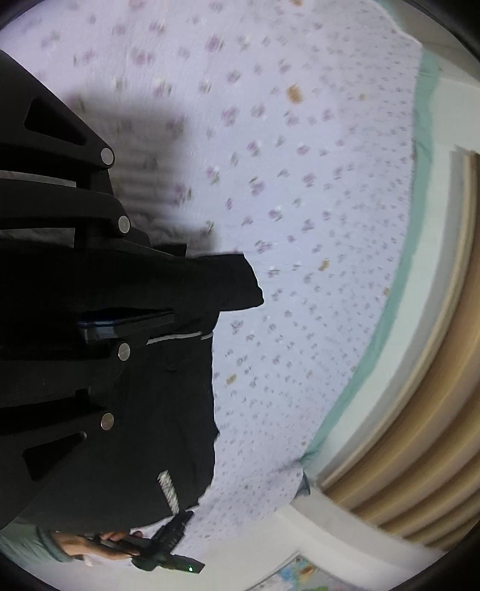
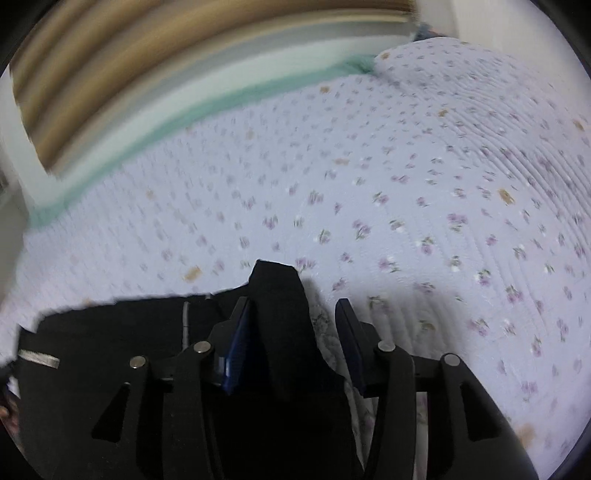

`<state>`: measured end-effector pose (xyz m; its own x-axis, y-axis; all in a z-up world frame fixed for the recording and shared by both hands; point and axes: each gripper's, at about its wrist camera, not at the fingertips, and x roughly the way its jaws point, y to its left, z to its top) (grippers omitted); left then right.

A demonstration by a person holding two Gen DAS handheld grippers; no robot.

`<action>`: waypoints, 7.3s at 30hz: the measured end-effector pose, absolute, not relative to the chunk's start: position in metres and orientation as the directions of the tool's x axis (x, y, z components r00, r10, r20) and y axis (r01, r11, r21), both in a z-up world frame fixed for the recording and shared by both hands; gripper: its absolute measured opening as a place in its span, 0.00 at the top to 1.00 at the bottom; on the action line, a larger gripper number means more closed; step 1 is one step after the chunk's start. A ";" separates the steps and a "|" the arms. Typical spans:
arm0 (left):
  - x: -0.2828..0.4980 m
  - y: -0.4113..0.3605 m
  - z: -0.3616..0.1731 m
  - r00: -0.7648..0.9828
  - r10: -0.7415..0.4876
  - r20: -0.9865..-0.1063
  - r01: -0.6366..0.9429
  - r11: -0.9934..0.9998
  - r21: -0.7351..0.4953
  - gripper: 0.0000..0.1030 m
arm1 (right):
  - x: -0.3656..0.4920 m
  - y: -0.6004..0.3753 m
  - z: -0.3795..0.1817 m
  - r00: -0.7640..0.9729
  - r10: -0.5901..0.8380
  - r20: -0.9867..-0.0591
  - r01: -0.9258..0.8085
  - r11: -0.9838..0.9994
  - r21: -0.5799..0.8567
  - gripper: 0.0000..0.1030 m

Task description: Fold large clothes

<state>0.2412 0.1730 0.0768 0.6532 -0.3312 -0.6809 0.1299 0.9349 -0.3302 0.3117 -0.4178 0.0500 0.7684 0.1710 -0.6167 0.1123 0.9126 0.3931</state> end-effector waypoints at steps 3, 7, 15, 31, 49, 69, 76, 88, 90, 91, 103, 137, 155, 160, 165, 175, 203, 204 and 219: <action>0.212 0.185 0.102 0.689 -0.314 -0.654 0.165 0.946 -0.280 0.72 | 0.270 -0.431 0.085 0.831 0.231 -0.506 0.056 0.870 0.489 0.44; 0.168 0.183 0.133 0.715 -0.320 -0.622 0.187 0.944 -0.271 0.64 | 0.220 -0.407 0.130 0.825 0.293 -0.483 -0.049 0.889 0.456 0.36; 0.104 0.053 0.134 0.615 -0.440 -0.655 0.330 0.897 -0.293 0.51 | 0.164 -0.274 0.143 0.673 0.337 -0.658 -0.240 0.942 0.236 0.34; 0.131 -0.027 0.041 0.518 -0.297 -0.802 0.277 0.946 -0.171 0.50 | 0.166 -0.210 0.023 0.573 0.184 -0.799 -0.224 0.973 0.064 0.26; 0.244 -0.028 0.041 0.361 -0.362 -0.860 0.159 0.932 -0.326 0.48 | 0.283 -0.228 0.020 0.472 0.239 -0.848 -0.169 0.969 0.179 0.13; 0.128 0.020 0.124 0.571 -0.351 -0.742 0.262 0.935 -0.241 0.47 | 0.162 -0.290 0.026 0.618 0.353 -0.703 -0.144 0.929 0.340 0.09; 0.077 0.097 0.136 0.615 -0.214 -0.759 0.095 0.976 -0.198 0.47 | 0.099 -0.320 0.046 0.638 0.414 -0.649 -0.155 0.895 0.419 0.09; 0.069 0.187 0.091 0.590 -0.290 -0.754 -0.001 0.933 -0.359 0.47 | 0.068 -0.405 0.058 0.708 0.262 -0.656 0.014 0.923 0.384 0.09; 0.084 0.186 0.081 0.581 -0.285 -0.762 -0.017 0.932 -0.361 0.47 | 0.070 -0.413 0.056 0.712 0.248 -0.657 0.032 0.923 0.383 0.09; 0.090 0.187 0.077 0.581 -0.286 -0.762 -0.027 0.929 -0.369 0.47 | 0.073 -0.417 0.056 0.715 0.240 -0.657 0.043 0.923 0.383 0.09; 0.153 0.196 0.021 0.501 -0.563 -0.658 -0.024 0.751 -0.660 0.44 | 0.128 -0.426 0.022 0.633 0.366 -0.682 0.019 0.874 0.486 0.08; 0.194 0.194 -0.022 0.472 -0.719 -0.510 -0.003 0.577 -0.817 0.25 | 0.202 -0.392 -0.028 0.444 0.635 -0.632 -0.150 0.748 0.646 0.13; 0.017 0.135 0.140 0.653 -0.688 -0.317 0.390 0.663 -0.639 0.68 | 0.043 -0.354 0.101 0.631 0.594 -0.499 -0.329 0.787 0.522 0.66; -0.053 0.140 0.155 0.665 -0.693 -0.278 0.422 0.656 -0.626 0.70 | -0.026 -0.346 0.125 0.641 0.583 -0.500 -0.330 0.797 0.506 0.66; -0.092 0.137 0.151 0.724 -0.611 -0.320 0.399 0.749 -0.529 0.85 | -0.067 -0.354 0.115 0.642 0.557 -0.528 -0.317 0.819 0.478 0.67; -0.054 0.246 0.028 0.623 -0.488 -0.611 -0.160 0.685 -0.710 0.51 | -0.052 -0.416 0.013 0.562 0.504 -0.656 0.002 0.792 0.610 0.35; -0.074 0.053 0.079 0.522 -0.200 -0.829 0.124 0.980 -0.159 0.48 | -0.089 -0.217 0.063 0.528 0.181 -0.830 -0.145 0.982 0.122 0.17; -0.072 0.055 0.069 0.545 -0.193 -0.816 0.117 0.981 -0.154 0.48 | -0.085 -0.217 0.053 0.513 0.181 -0.839 -0.136 0.982 0.129 0.16; -0.172 0.049 0.191 0.896 0.036 -0.442 -0.010 0.998 0.063 0.35 | -0.143 -0.230 0.152 0.756 0.178 -0.629 -0.022 0.969 0.247 0.14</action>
